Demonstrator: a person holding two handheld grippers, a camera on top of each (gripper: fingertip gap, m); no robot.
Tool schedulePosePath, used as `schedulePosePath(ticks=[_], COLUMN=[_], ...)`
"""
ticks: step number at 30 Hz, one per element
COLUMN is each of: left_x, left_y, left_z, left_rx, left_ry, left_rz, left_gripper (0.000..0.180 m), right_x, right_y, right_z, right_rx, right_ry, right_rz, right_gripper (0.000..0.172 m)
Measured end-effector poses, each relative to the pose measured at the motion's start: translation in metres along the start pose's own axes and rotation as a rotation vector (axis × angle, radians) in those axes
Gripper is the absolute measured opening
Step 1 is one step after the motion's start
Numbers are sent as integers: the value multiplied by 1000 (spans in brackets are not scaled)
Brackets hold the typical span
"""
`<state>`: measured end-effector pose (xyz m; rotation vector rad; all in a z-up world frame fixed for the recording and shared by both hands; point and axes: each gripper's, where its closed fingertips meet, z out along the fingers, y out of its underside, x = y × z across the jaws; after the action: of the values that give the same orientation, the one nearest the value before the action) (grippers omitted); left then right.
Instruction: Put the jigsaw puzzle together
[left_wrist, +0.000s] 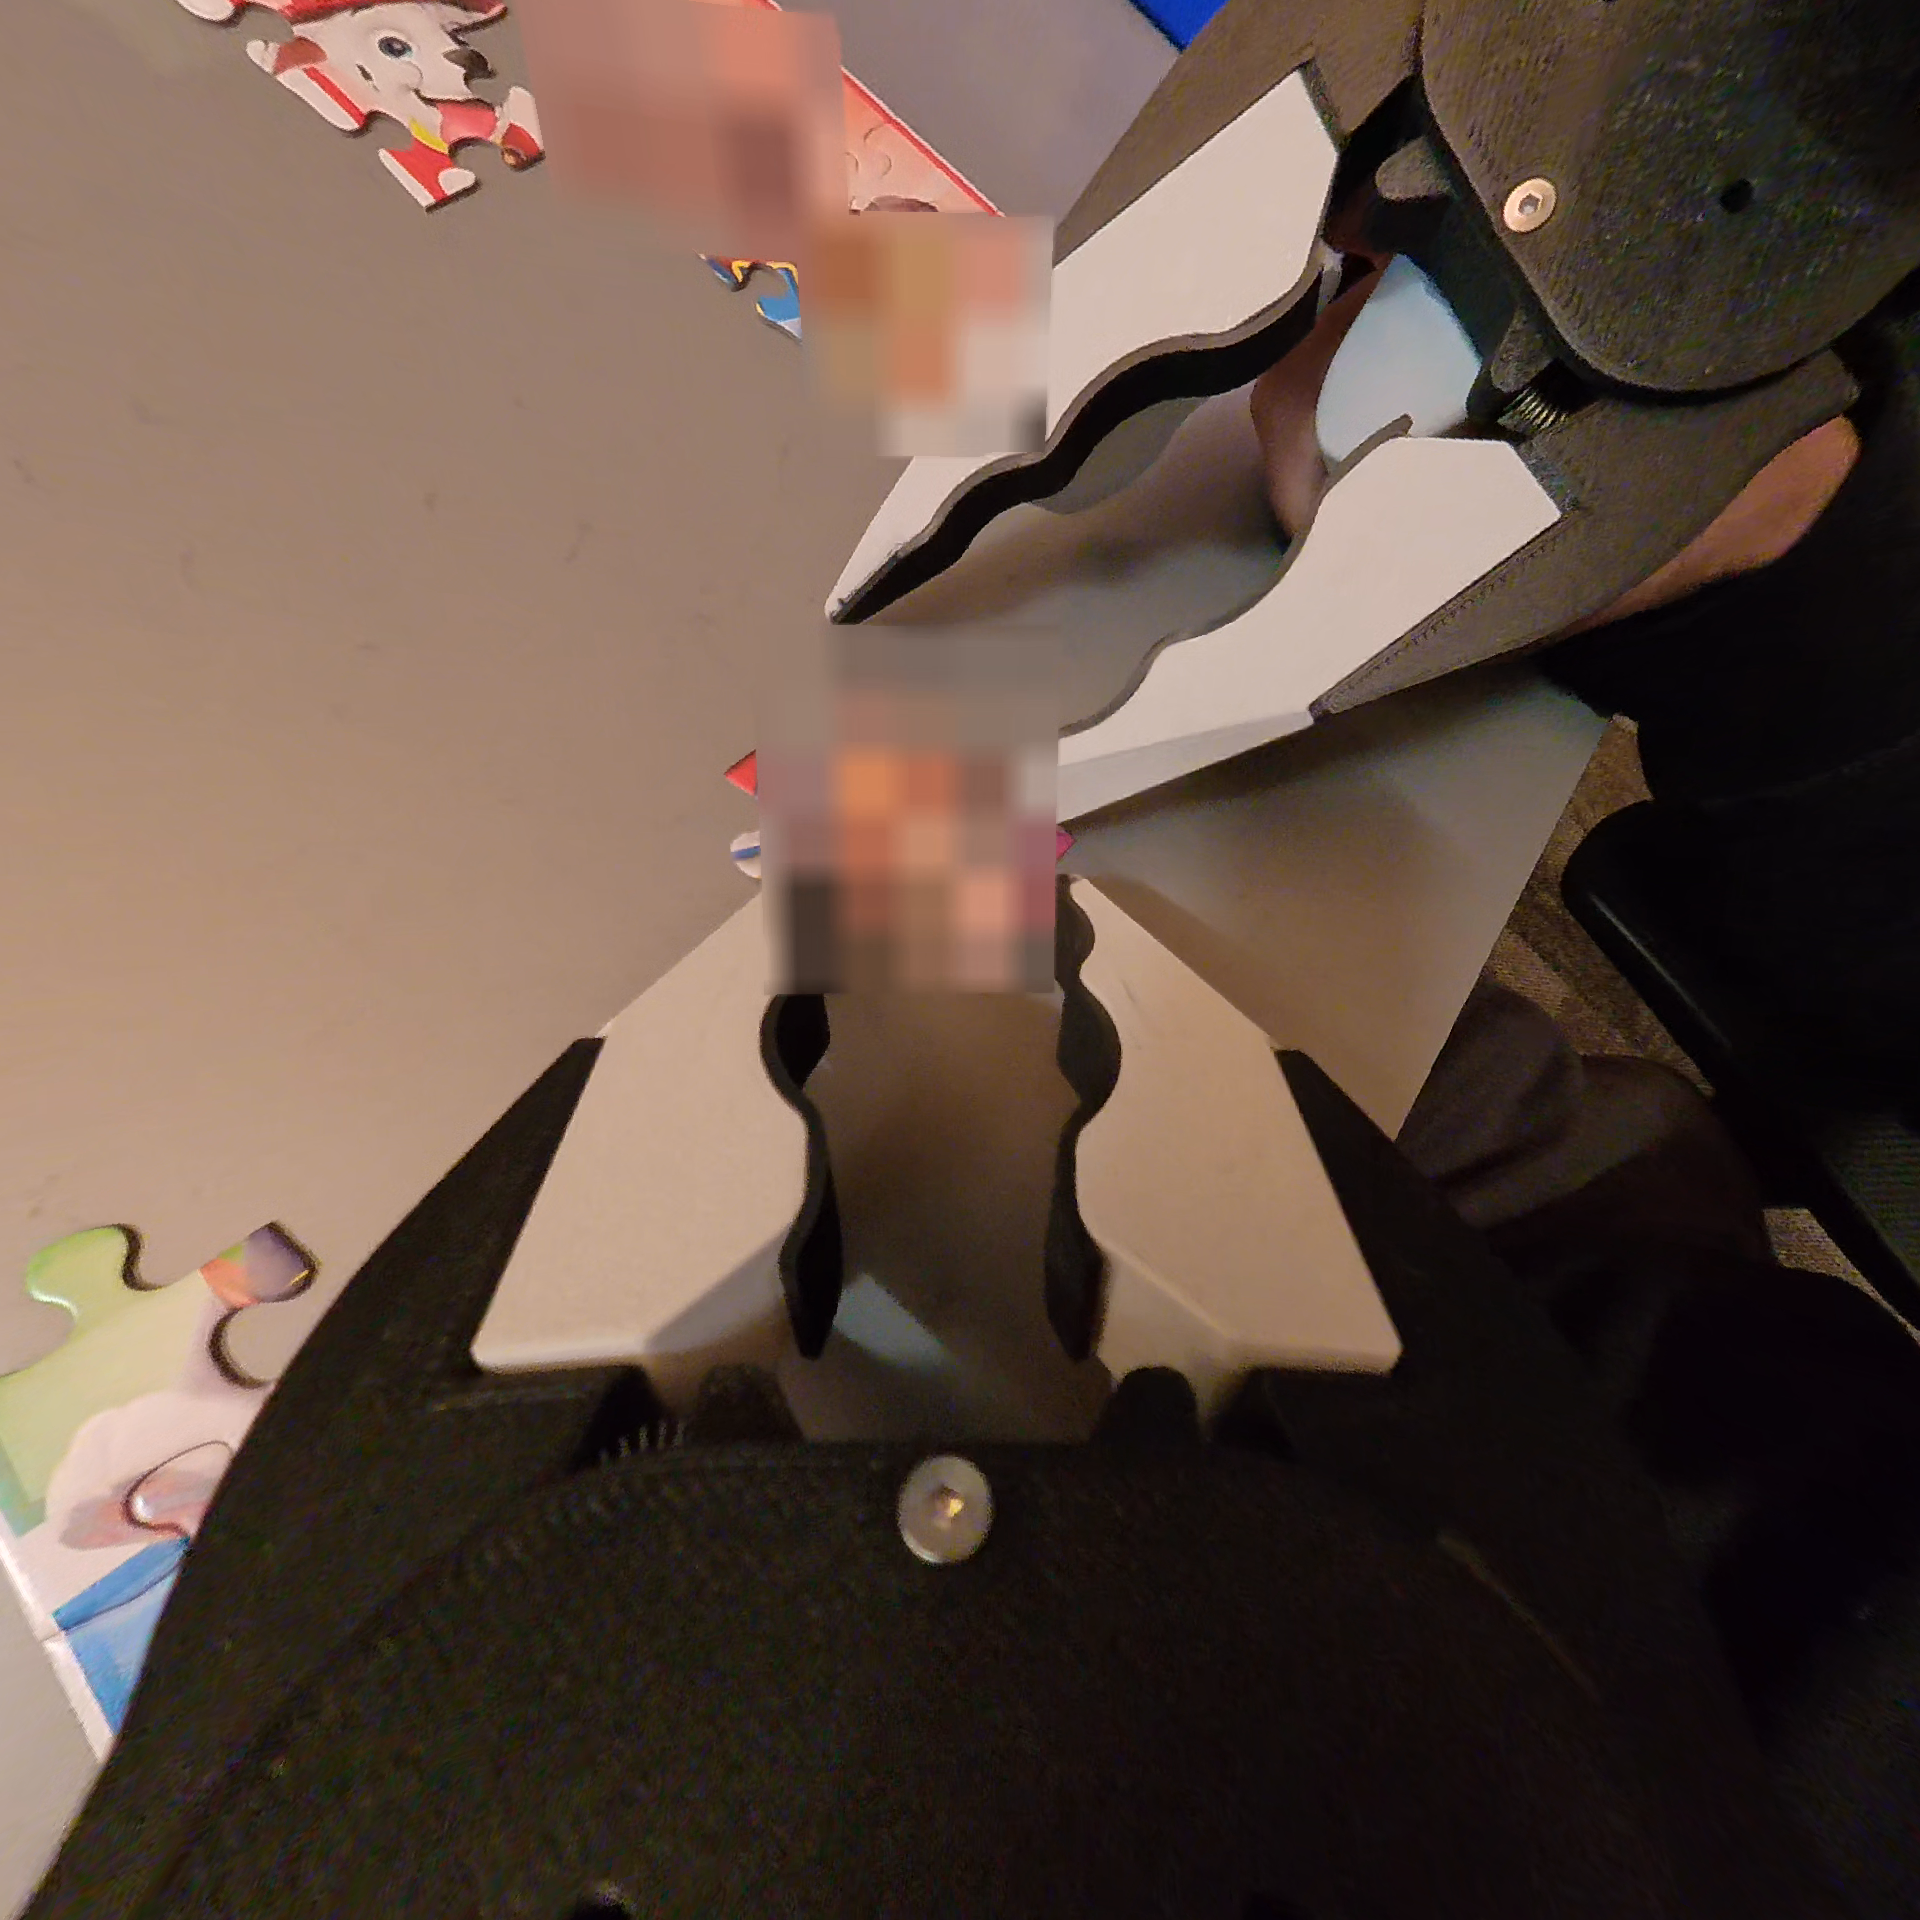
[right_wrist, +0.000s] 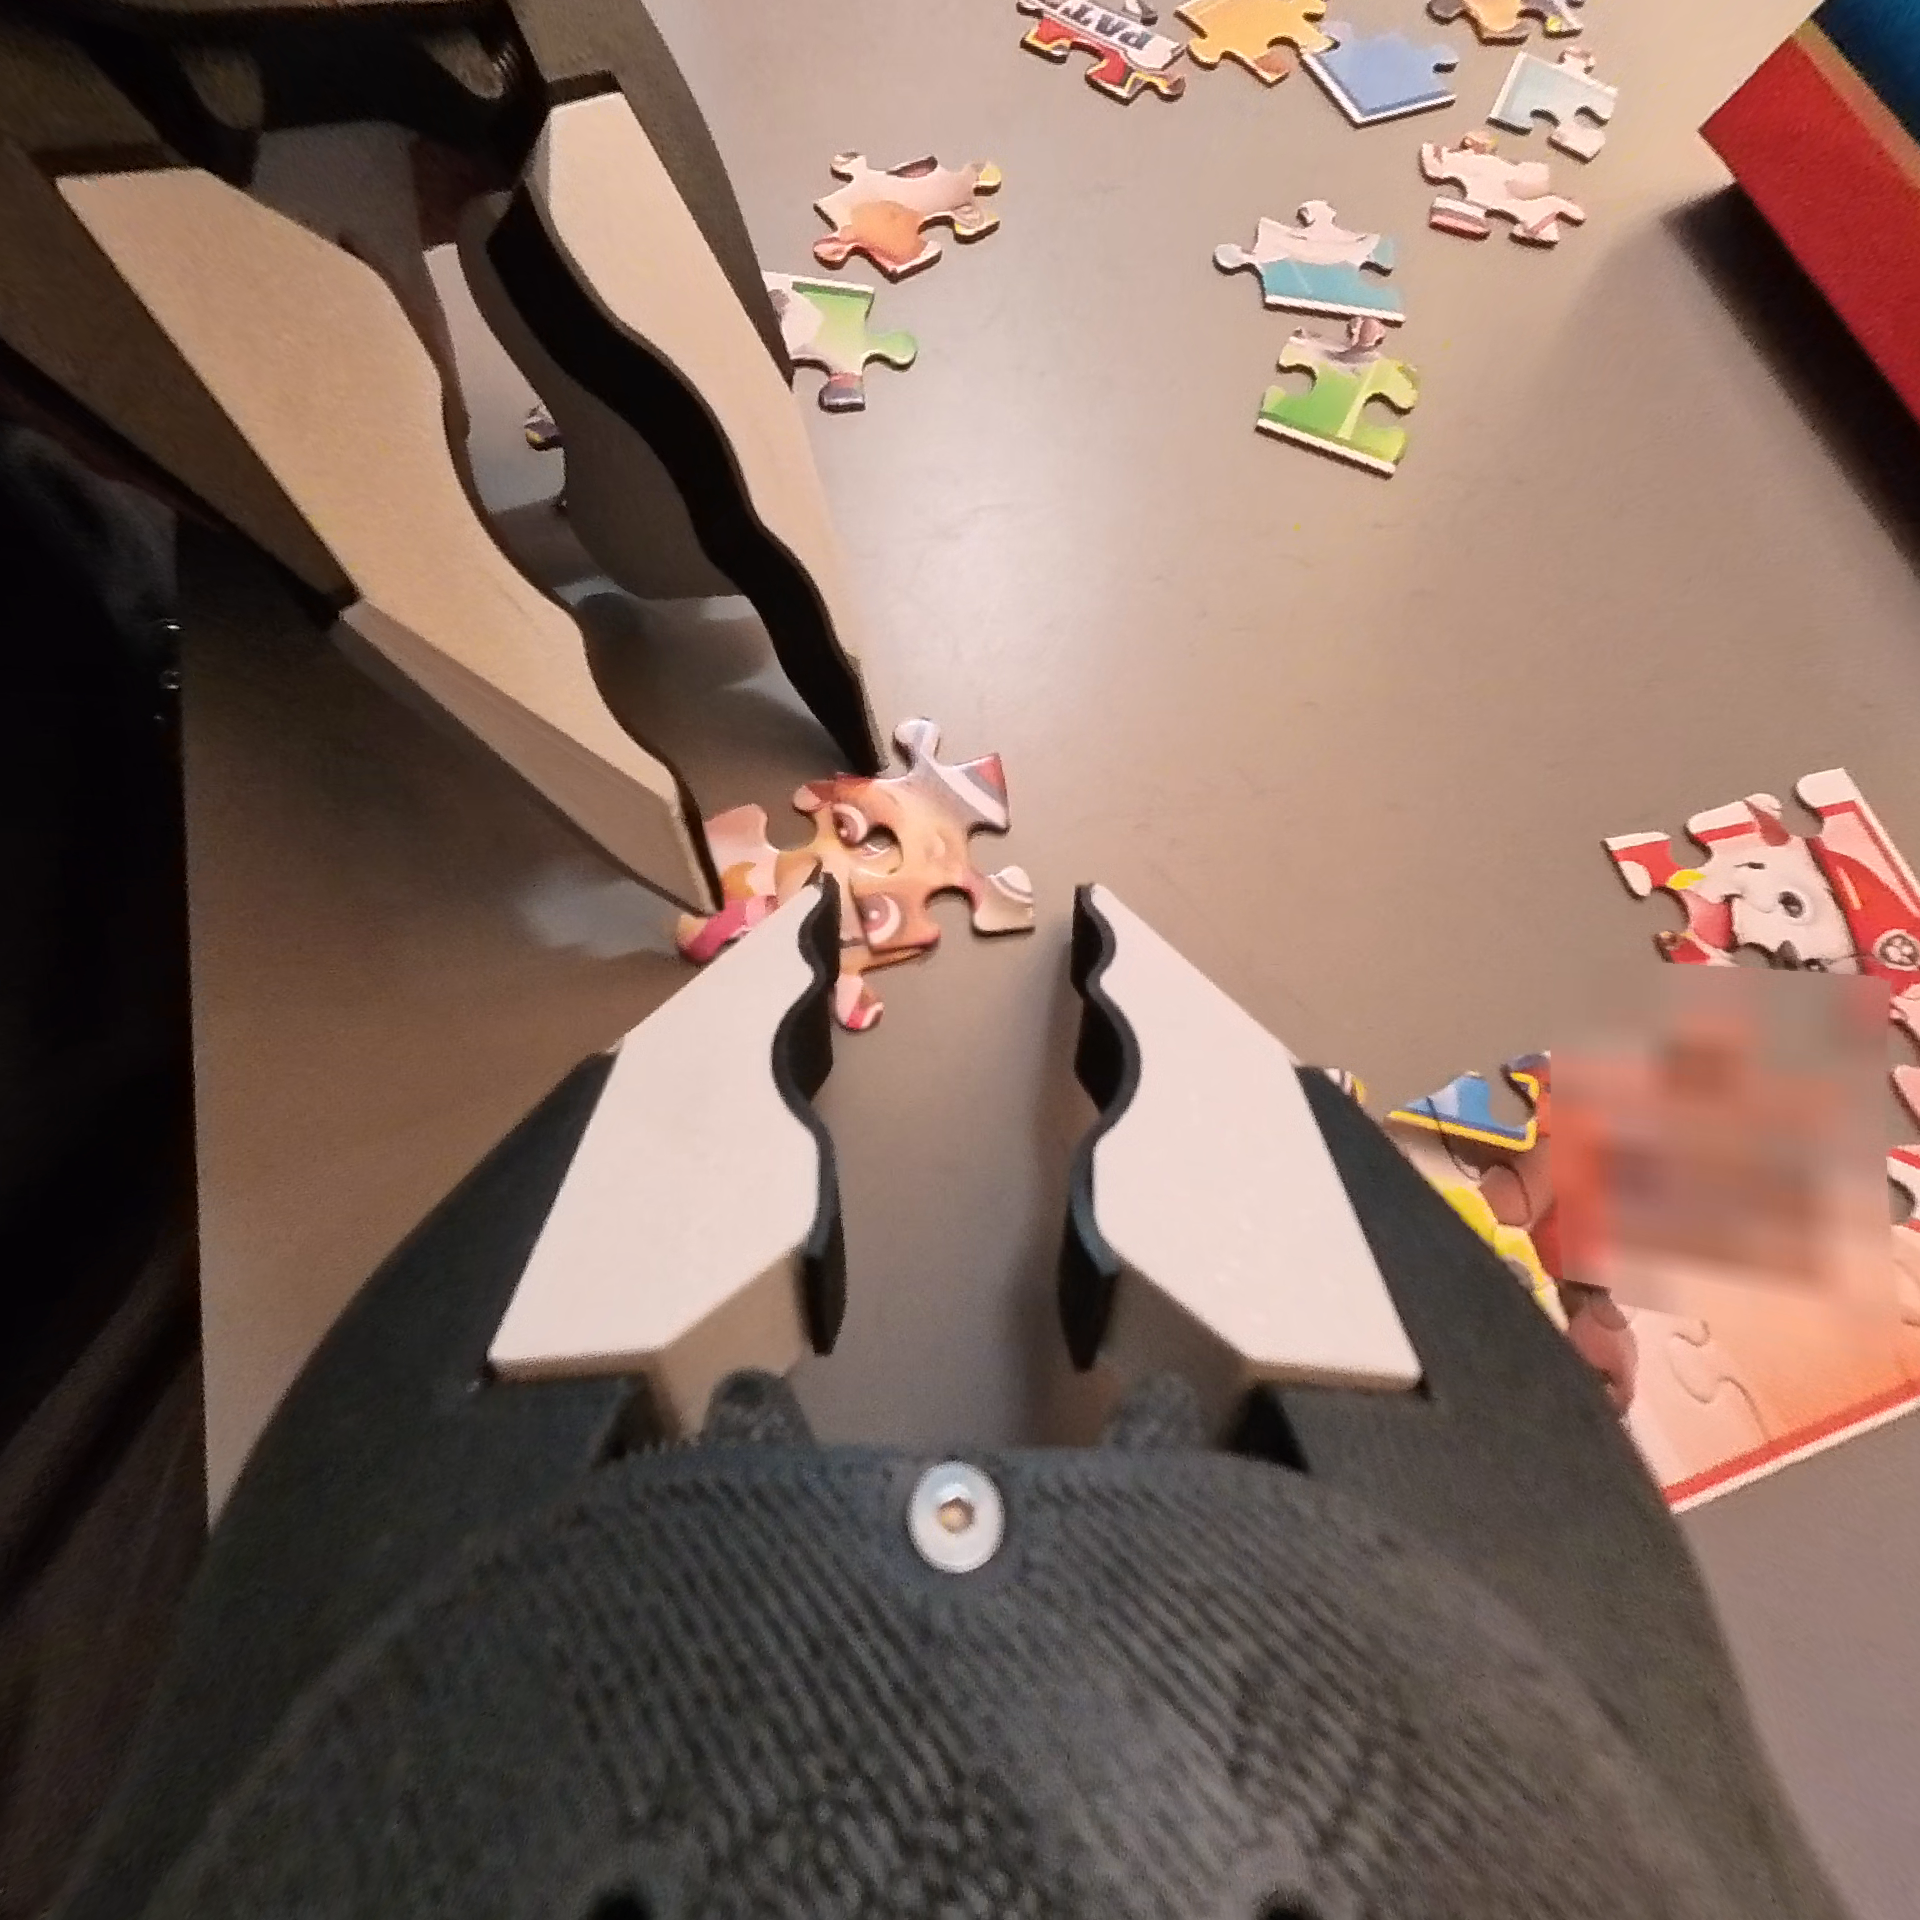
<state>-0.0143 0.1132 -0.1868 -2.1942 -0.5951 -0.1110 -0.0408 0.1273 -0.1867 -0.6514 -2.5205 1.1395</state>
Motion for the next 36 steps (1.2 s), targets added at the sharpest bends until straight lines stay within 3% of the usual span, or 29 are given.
schedulePosePath(ticks=[23, 28, 36], left_x=[12, 10, 6], left_y=[-1, -1, -4], left_z=[0, 3, 4], left_rx=[4, 4, 10], left_ry=[2, -21, -20], left_rz=[78, 80, 50], left_gripper=[39, 37, 37], right_x=[-1, -5, -6], right_y=[3, 4, 4], right_z=[-7, -8, -4], right_rx=[3, -2, -17], right_ry=[66, 89, 79], right_rz=[52, 45, 42], right_gripper=[36, 13, 3])
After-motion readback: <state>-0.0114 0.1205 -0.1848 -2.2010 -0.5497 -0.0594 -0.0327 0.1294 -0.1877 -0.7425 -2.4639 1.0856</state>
